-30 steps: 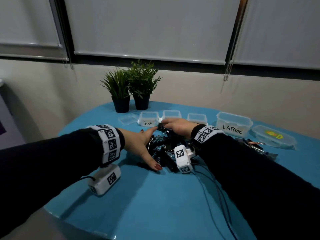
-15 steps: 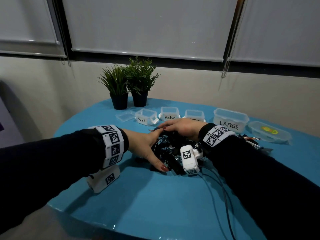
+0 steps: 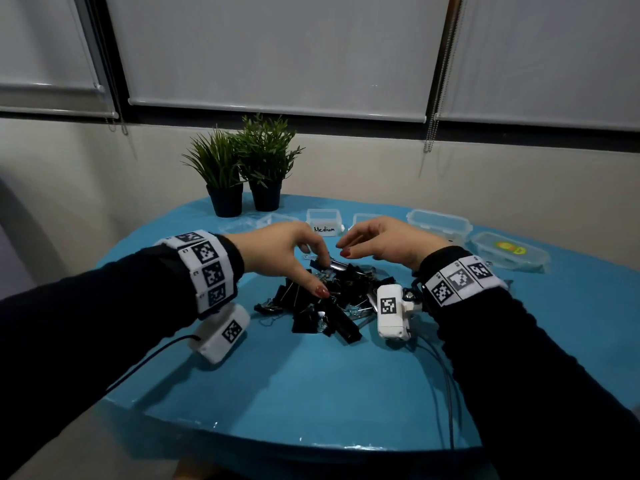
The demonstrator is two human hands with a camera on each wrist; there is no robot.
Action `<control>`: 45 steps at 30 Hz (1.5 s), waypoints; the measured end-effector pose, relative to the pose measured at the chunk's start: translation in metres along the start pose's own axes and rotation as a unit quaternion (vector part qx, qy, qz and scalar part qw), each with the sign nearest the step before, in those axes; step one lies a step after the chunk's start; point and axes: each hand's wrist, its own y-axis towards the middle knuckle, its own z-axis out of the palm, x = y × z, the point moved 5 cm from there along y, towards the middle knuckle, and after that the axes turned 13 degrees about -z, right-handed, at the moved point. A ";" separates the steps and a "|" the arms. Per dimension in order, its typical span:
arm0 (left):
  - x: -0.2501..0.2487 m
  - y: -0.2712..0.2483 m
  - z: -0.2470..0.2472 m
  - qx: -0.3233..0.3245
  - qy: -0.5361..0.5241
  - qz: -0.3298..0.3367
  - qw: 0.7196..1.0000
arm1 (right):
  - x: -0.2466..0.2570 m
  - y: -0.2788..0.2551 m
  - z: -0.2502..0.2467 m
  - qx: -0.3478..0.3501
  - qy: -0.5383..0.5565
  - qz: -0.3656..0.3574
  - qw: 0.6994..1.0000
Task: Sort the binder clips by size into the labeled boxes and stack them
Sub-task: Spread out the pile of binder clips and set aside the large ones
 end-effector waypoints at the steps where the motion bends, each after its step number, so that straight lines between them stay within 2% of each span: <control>1: -0.008 -0.003 0.004 0.027 -0.003 0.022 0.999 | -0.003 -0.001 -0.001 -0.001 -0.005 0.001 1.000; 5: -0.038 -0.013 0.030 0.111 0.036 0.082 0.990 | -0.022 -0.007 -0.001 0.013 -0.013 0.025 1.000; 8: -0.052 -0.012 0.046 0.112 0.091 0.131 0.981 | -0.033 -0.014 0.007 0.070 0.008 0.043 0.997; 10: -0.054 -0.008 0.051 0.109 0.106 0.140 0.978 | -0.037 -0.014 0.008 0.072 0.009 0.034 0.997; 13: -0.053 0.000 0.047 0.098 0.076 0.121 0.985 | -0.039 -0.013 0.008 0.055 0.009 0.012 0.998; 17: -0.047 0.010 0.021 0.057 -0.027 0.070 0.996 | -0.039 -0.013 0.008 0.035 0.025 -0.011 0.999; 21: -0.036 0.015 -0.006 0.015 -0.132 0.015 0.991 | -0.038 -0.009 0.007 0.010 0.002 -0.012 1.000; 23: -0.029 0.015 -0.019 -0.016 -0.146 -0.016 0.989 | -0.038 -0.008 0.007 -0.003 -0.001 -0.004 1.000; 25: -0.021 0.013 -0.029 -0.029 -0.147 -0.052 0.987 | -0.036 -0.006 0.007 -0.023 -0.018 -0.004 1.000; 27: -0.010 0.013 -0.033 -0.029 -0.102 -0.090 0.990 | -0.032 -0.004 0.010 -0.035 -0.026 -0.006 0.999; 31: 0.014 0.008 -0.026 0.045 0.020 -0.135 0.990 | -0.024 0.000 0.017 -0.025 -0.040 -0.014 0.999; 34: 0.030 0.007 -0.019 0.072 0.056 -0.142 0.986 | -0.021 0.000 0.021 -0.023 -0.039 -0.016 0.999; 39: 0.029 0.010 -0.002 0.039 0.051 -0.110 0.992 | -0.017 -0.003 0.024 -0.019 -0.031 -0.006 0.999; 45: 0.030 0.019 0.008 0.038 0.015 -0.073 0.997 | 0.006 -0.006 0.025 -0.039 -0.040 -0.071 0.996</control>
